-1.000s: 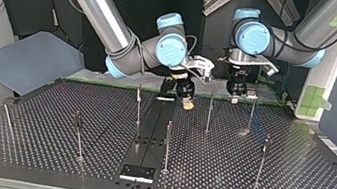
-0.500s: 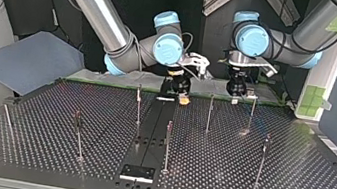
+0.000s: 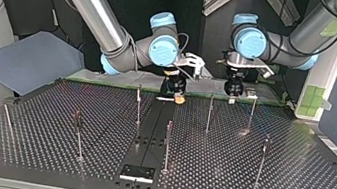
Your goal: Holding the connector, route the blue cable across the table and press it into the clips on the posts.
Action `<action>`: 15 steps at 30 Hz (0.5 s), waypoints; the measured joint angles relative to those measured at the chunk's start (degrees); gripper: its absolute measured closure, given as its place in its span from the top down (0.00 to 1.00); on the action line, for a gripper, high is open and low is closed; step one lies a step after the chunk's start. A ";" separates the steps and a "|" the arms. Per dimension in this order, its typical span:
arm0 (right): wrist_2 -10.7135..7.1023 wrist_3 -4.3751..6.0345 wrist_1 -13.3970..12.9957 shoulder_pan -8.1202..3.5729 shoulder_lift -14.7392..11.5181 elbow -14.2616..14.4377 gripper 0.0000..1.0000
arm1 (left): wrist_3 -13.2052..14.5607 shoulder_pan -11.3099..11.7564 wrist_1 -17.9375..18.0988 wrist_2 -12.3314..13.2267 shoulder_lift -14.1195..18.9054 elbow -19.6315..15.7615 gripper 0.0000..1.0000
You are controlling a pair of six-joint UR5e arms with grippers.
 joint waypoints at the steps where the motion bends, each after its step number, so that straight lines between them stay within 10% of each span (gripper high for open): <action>1: -0.21 0.04 0.00 -0.02 0.01 0.11 0.00 | 0.00 -0.03 0.01 0.23 -0.23 0.05 0.00; 15: -2.82 0.82 -0.29 -0.57 0.14 1.25 0.00 | 0.00 0.23 1.51 0.96 -4.21 0.38 0.00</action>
